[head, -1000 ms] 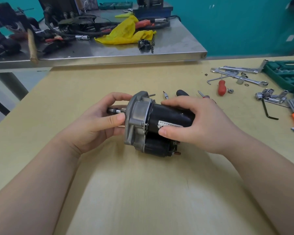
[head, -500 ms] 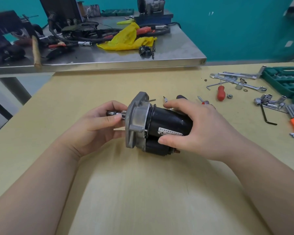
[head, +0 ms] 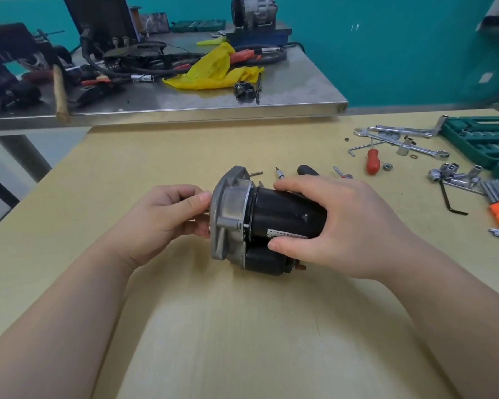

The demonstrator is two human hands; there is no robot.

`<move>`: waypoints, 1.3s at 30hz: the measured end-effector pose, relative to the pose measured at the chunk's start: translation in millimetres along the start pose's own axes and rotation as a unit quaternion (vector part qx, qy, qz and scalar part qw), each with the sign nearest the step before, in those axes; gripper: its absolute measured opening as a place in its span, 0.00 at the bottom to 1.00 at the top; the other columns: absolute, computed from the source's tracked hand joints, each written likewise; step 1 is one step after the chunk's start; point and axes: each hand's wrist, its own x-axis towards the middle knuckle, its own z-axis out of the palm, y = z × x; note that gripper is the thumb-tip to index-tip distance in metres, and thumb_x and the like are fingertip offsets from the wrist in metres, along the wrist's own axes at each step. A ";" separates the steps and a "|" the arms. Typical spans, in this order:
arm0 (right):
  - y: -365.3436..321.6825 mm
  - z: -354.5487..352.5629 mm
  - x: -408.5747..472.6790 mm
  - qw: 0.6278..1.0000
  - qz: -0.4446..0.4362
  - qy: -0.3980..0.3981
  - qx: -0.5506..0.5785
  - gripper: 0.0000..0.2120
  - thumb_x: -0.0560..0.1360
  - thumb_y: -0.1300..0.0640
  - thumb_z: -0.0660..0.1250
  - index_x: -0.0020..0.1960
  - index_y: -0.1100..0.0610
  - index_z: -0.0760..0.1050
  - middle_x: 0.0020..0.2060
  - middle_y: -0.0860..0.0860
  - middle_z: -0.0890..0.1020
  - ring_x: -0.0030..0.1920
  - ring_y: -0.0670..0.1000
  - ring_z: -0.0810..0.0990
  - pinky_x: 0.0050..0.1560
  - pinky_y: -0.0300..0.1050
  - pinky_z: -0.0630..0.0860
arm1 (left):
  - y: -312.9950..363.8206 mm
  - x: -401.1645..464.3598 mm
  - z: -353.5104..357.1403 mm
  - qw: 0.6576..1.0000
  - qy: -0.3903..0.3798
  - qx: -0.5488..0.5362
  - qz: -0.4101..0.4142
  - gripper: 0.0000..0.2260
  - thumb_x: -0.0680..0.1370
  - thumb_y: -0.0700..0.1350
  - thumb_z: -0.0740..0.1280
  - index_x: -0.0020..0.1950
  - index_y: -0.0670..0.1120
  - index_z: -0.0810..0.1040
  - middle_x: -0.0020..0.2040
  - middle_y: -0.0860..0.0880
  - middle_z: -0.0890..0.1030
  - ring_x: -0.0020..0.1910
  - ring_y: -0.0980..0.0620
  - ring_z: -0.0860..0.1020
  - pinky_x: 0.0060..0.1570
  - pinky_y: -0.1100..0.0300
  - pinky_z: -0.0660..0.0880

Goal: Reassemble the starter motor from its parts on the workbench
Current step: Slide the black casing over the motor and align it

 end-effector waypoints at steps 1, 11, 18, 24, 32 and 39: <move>1.1 -0.1 0.4 1.000 0.004 -0.002 0.005 0.32 0.65 0.29 0.73 0.67 0.36 0.76 0.50 0.32 0.82 0.52 0.38 0.80 0.51 0.46 0.81 | -0.6 0.2 1.4 1.000 0.003 0.014 -0.005 0.15 0.81 0.53 0.69 0.49 0.43 0.88 0.47 0.39 0.86 0.46 0.43 0.83 0.48 0.54 0.84; 8.1 4.5 3.1 0.986 0.067 -0.027 0.147 0.33 0.59 0.33 0.80 0.63 0.37 0.82 0.50 0.29 0.85 0.51 0.34 0.84 0.51 0.37 0.79 | -2.4 -1.1 3.7 1.000 -0.007 -0.002 0.026 0.13 0.83 0.47 0.73 0.51 0.37 0.84 0.44 0.41 0.85 0.43 0.46 0.83 0.45 0.59 0.82; 7.2 4.3 0.8 0.990 0.046 0.011 0.134 0.32 0.60 0.34 0.79 0.63 0.34 0.80 0.53 0.29 0.83 0.54 0.36 0.84 0.54 0.42 0.81 | -2.6 -2.0 4.2 0.998 0.006 0.021 0.064 0.15 0.81 0.52 0.72 0.53 0.39 0.85 0.47 0.41 0.85 0.47 0.42 0.84 0.53 0.55 0.82; 6.6 6.6 1.9 0.990 0.054 -0.021 0.131 0.29 0.63 0.32 0.77 0.62 0.36 0.80 0.50 0.33 0.85 0.51 0.39 0.84 0.53 0.50 0.83 | 1.9 -4.5 -0.7 0.995 -0.015 0.097 0.030 0.16 0.83 0.54 0.66 0.55 0.43 0.87 0.54 0.41 0.88 0.56 0.40 0.86 0.57 0.51 0.82; 2.2 4.3 -0.2 0.989 0.041 -0.010 0.144 0.25 0.62 0.33 0.78 0.58 0.31 0.80 0.51 0.30 0.85 0.51 0.36 0.85 0.51 0.41 0.81 | 5.1 -8.2 -5.1 0.994 -0.103 -0.017 0.041 0.19 0.78 0.53 0.75 0.55 0.38 0.77 0.49 0.43 0.85 0.47 0.43 0.85 0.48 0.51 0.84; -0.7 -2.8 0.0 0.995 0.023 -0.004 0.101 0.33 0.61 0.31 0.77 0.65 0.30 0.74 0.52 0.28 0.83 0.52 0.36 0.84 0.54 0.45 0.83 | -0.3 -3.6 -1.2 0.995 -0.044 0.026 0.087 0.34 0.64 0.55 0.87 0.65 0.51 0.79 0.62 0.41 0.86 0.51 0.37 0.84 0.52 0.43 0.82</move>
